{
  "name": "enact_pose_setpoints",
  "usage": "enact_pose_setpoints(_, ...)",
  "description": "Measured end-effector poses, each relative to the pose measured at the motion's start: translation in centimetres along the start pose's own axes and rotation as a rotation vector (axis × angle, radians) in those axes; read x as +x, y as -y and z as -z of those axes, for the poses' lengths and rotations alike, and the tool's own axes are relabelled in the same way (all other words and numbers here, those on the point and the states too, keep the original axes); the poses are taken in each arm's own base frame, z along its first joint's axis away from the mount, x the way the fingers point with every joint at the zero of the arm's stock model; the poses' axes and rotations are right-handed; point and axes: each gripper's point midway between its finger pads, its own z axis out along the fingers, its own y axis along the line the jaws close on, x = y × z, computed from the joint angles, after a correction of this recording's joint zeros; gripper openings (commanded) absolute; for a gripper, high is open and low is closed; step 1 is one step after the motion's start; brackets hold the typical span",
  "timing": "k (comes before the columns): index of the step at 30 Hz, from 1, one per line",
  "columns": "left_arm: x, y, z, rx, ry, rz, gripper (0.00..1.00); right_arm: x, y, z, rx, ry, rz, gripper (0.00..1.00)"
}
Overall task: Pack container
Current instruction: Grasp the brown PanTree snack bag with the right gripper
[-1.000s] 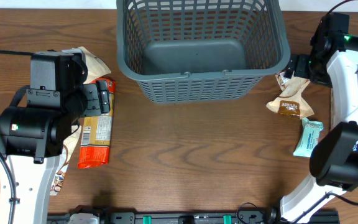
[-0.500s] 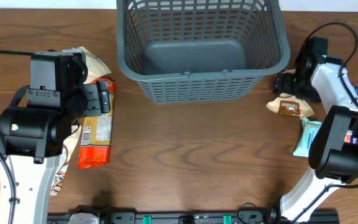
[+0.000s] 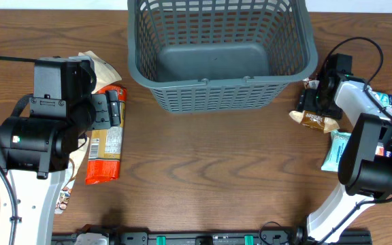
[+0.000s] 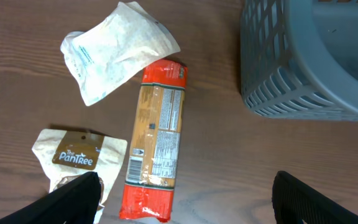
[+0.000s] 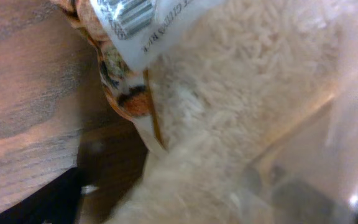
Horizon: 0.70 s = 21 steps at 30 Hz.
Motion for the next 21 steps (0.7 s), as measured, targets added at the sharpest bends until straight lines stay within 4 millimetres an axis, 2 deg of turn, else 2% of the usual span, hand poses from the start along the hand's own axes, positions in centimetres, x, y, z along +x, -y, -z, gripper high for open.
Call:
enact_pose_setpoints(4,0.05,-0.01,0.0,0.0,-0.002,0.0,0.84,-0.03,0.22,-0.01,0.008,0.001,0.001,0.03)
enact_pose_setpoints(21,0.07,-0.01,0.0,-0.001,-0.003,-0.001,0.84,-0.29,0.21,0.42,0.003,0.013,-0.013,0.01)
